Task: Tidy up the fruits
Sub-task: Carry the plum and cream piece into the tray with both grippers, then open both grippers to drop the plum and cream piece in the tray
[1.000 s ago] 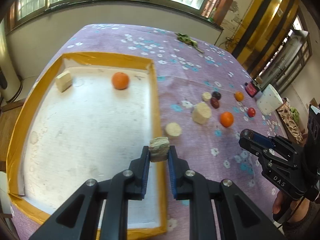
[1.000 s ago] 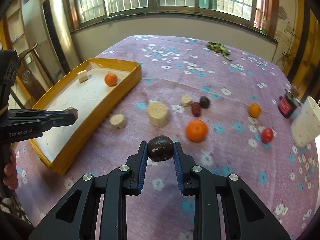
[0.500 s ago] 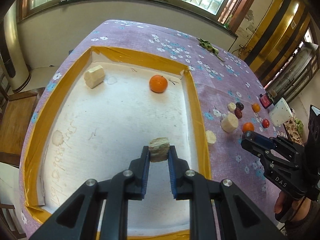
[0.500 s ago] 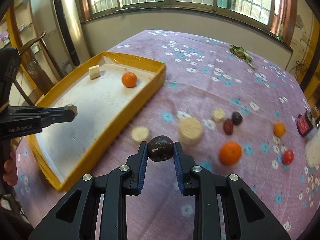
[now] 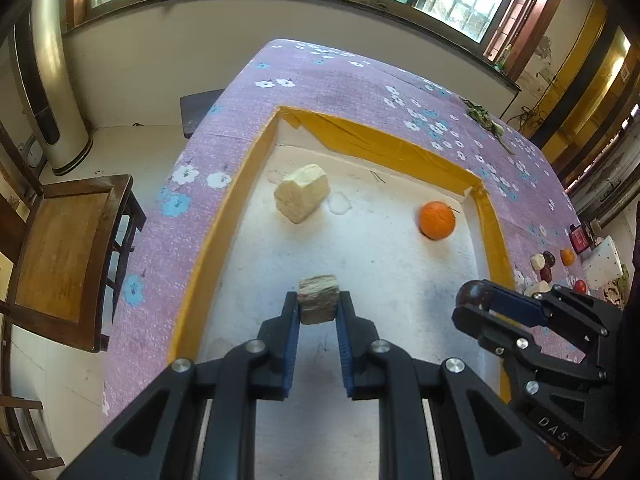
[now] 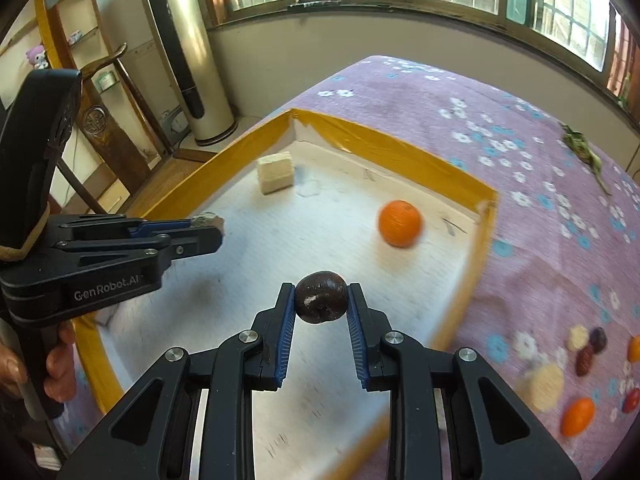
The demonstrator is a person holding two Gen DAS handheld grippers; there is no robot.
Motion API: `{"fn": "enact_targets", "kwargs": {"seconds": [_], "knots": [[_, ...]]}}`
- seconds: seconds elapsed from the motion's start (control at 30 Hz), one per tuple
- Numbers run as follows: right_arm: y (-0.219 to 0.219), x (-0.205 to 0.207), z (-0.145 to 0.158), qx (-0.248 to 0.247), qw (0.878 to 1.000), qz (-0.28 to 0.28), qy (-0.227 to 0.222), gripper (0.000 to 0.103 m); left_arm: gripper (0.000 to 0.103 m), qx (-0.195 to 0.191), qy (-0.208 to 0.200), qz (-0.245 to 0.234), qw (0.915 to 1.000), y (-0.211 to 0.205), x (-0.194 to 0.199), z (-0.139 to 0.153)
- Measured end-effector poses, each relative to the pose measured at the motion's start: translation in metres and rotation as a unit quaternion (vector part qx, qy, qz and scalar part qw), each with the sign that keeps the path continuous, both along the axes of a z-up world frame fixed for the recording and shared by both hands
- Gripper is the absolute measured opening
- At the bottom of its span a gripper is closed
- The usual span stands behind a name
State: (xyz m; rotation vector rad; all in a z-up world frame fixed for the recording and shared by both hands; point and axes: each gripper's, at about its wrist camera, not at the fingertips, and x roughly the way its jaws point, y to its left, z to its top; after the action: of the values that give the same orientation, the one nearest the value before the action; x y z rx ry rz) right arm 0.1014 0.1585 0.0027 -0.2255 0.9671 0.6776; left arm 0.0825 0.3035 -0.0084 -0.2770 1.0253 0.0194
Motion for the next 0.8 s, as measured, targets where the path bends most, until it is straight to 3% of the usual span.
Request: {"fn": "enact_targets", "kwargs": {"seconds": [0.13, 0.23, 0.5, 0.57, 0.6, 0.8], "knots": [[0.020, 0.010, -0.012, -0.014, 1.000, 0.002, 0.007, 0.025, 0.020, 0.002, 0.007, 0.003, 1.0000, 0.008, 0.012, -0.006], [0.027, 0.016, -0.019, -0.021, 1.000, 0.000, 0.018, 0.025, 0.020, -0.020, 0.014, 0.002, 0.9997, 0.012, 0.018, -0.010], [0.029, 0.024, -0.028, -0.042, 0.998, -0.009, 0.041, 0.026, 0.020, -0.001, 0.036, -0.004, 0.9993, 0.007, 0.024, -0.015], [0.026, 0.024, -0.029, -0.045, 0.998, -0.011, 0.041, 0.029, 0.021, 0.000, 0.043, -0.006, 0.9990, 0.006, 0.024, -0.017], [0.025, 0.024, -0.029, -0.050, 0.998, -0.015, 0.038, 0.036, 0.021, 0.000, 0.046, -0.006, 0.9989, 0.005, 0.024, -0.017], [0.009, 0.016, -0.028, -0.059, 0.997, -0.026, 0.030, 0.036, 0.025, 0.010, 0.052, 0.006, 0.9986, 0.003, 0.017, -0.017]]}}
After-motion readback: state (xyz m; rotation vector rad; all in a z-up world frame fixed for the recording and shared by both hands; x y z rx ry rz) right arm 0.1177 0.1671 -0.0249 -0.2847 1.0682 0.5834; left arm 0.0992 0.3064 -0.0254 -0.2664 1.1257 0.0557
